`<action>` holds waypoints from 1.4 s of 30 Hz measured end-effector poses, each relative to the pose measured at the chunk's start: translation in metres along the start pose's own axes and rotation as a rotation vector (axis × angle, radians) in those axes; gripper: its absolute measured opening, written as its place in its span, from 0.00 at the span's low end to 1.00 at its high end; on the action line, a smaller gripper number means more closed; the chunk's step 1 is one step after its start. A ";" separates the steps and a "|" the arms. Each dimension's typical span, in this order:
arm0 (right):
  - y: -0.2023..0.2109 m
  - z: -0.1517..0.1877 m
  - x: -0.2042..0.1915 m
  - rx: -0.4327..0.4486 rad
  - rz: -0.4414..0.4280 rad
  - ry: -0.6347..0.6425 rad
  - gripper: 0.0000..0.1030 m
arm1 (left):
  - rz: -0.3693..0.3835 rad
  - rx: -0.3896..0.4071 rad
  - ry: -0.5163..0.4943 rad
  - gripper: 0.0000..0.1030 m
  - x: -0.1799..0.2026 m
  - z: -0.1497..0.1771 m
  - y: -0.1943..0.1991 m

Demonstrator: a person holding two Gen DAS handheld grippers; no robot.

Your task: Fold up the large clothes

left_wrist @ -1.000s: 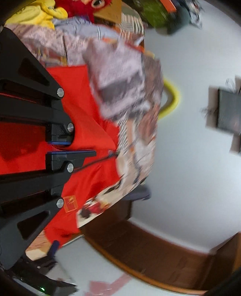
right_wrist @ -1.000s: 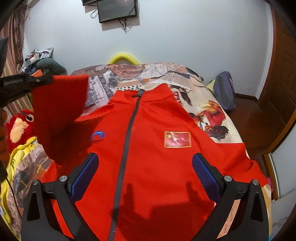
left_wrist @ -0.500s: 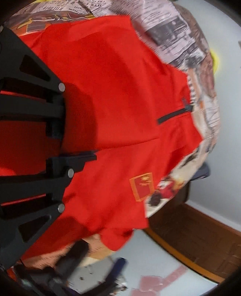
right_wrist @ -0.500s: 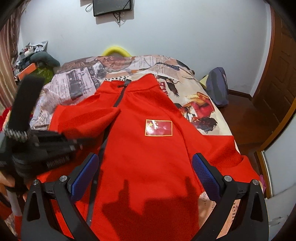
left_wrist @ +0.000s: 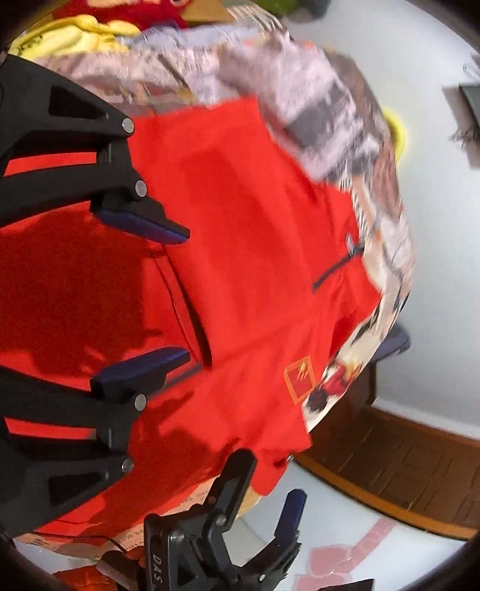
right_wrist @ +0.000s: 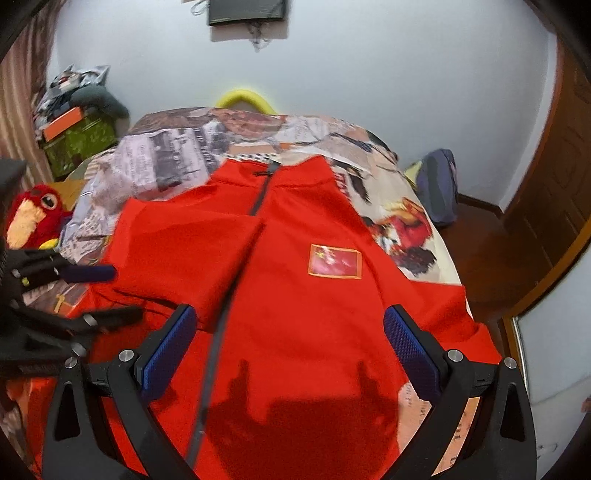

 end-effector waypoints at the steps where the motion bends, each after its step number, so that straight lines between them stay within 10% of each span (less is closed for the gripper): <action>1: 0.001 -0.002 -0.006 0.003 -0.002 0.018 0.98 | -0.019 0.007 0.014 0.56 -0.011 0.002 0.006; 17: -0.086 -0.018 -0.139 -0.163 -0.082 0.311 0.94 | -0.203 -0.069 0.208 0.57 -0.165 0.079 -0.012; 23: -0.119 -0.010 -0.183 -0.247 -0.092 0.432 0.64 | -0.181 -0.130 0.210 0.57 -0.176 0.097 -0.045; 31: -0.147 -0.010 -0.214 -0.251 -0.027 0.565 0.61 | -0.104 -0.165 0.236 0.57 -0.177 0.098 -0.075; 38: -0.154 -0.019 -0.216 -0.212 -0.006 0.573 0.09 | -0.078 -0.175 0.288 0.58 -0.183 0.097 -0.090; 42: -0.134 -0.034 -0.198 -0.163 -0.037 0.482 0.07 | -0.062 -0.179 0.317 0.59 -0.184 0.094 -0.092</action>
Point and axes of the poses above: each gripper's, at about its wrist camera, not at the fingertips, and y roughly against the way its jaws point, x to its right, z to its underside, the point moved 6 cm from there along -y, roughly the way its jaws point, and after that the axes turned 10 degrees about -x, right-handed, at the moved point
